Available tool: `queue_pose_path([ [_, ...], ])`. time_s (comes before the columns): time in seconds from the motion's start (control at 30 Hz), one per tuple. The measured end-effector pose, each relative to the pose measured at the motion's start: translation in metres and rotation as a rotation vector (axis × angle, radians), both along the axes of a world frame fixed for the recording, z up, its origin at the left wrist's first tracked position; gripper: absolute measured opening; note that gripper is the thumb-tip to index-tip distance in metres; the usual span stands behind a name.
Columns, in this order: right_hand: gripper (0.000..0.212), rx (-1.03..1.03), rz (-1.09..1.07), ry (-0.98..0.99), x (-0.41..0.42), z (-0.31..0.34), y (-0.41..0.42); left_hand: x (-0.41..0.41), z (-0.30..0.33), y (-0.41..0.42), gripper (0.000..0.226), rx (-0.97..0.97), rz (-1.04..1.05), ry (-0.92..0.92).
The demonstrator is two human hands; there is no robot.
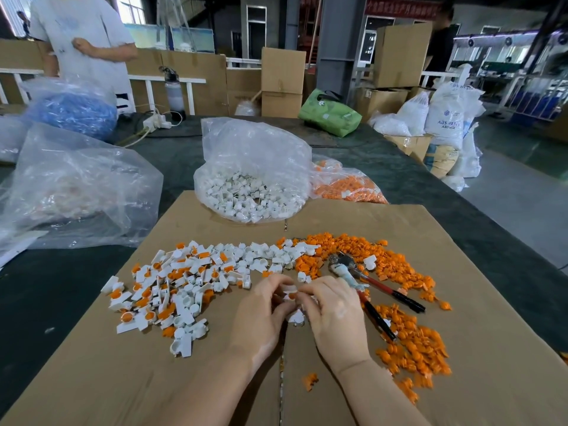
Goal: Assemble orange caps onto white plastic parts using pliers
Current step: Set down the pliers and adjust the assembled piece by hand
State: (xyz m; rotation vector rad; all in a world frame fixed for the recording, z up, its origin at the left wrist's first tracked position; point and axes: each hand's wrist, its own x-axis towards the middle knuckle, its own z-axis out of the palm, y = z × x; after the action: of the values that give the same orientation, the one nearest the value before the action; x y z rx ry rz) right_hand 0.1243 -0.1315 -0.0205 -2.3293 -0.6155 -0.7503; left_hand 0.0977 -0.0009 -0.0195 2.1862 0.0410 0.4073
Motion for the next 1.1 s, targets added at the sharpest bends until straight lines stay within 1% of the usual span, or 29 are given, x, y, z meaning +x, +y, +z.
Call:
queue_pose_path([
  [0.1,0.008,0.108,-0.304,0.070,0.004,-0.004,-0.003,0.003,-0.003,0.004,0.025,-0.044,0.207,0.005],
  [0.17,0.012,0.101,-0.434,0.129,0.006,-0.006,-0.003,0.006,-0.005,0.005,0.027,-0.050,0.285,0.032],
  [0.23,0.018,0.050,-0.469,0.189,0.006,-0.007,-0.002,0.007,-0.007,0.004,0.035,-0.007,0.321,0.067],
  [0.37,0.027,-0.059,-0.494,0.227,0.006,-0.009,-0.002,0.009,-0.008,0.004,0.046,0.101,0.397,0.145],
  [0.5,0.031,-0.178,-0.492,0.245,0.006,-0.009,-0.001,0.011,-0.007,0.003,0.055,0.199,0.421,0.195],
  [0.57,0.030,-0.194,-0.494,0.200,0.006,-0.010,0.000,0.010,-0.008,0.004,0.053,0.268,0.422,0.177],
  [0.63,0.029,-0.224,-0.498,0.152,0.007,-0.011,0.001,0.008,-0.009,0.006,0.043,0.311,0.426,0.113],
  [0.67,0.027,-0.243,-0.500,0.149,0.007,-0.010,0.001,0.006,-0.009,0.006,0.034,0.308,0.411,0.068],
  [0.73,0.020,-0.293,-0.501,0.208,0.007,-0.009,0.000,0.003,-0.009,0.005,0.020,0.301,0.321,0.002],
  [0.77,0.018,-0.320,-0.494,0.256,0.008,-0.009,0.000,0.003,-0.009,0.003,0.020,0.317,0.255,0.002],
  [0.83,0.021,-0.332,-0.479,0.299,0.010,-0.011,-0.002,0.003,-0.010,0.000,0.029,0.370,0.128,0.042],
  [0.9,0.025,-0.325,-0.479,0.305,0.011,-0.011,-0.003,0.003,-0.011,0.000,0.039,0.415,0.068,0.070],
  [0.97,0.025,-0.331,-0.485,0.310,0.011,-0.010,-0.003,0.003,-0.012,0.001,0.042,0.436,0.037,0.069],
  [1.0,0.024,-0.326,-0.485,0.312,0.011,-0.010,-0.003,0.003,-0.011,0.001,0.039,0.426,0.013,0.062],
  [1.1,0.023,-0.288,-0.482,0.305,0.010,-0.010,-0.002,0.002,-0.008,0.000,0.020,0.327,-0.071,0.046],
])
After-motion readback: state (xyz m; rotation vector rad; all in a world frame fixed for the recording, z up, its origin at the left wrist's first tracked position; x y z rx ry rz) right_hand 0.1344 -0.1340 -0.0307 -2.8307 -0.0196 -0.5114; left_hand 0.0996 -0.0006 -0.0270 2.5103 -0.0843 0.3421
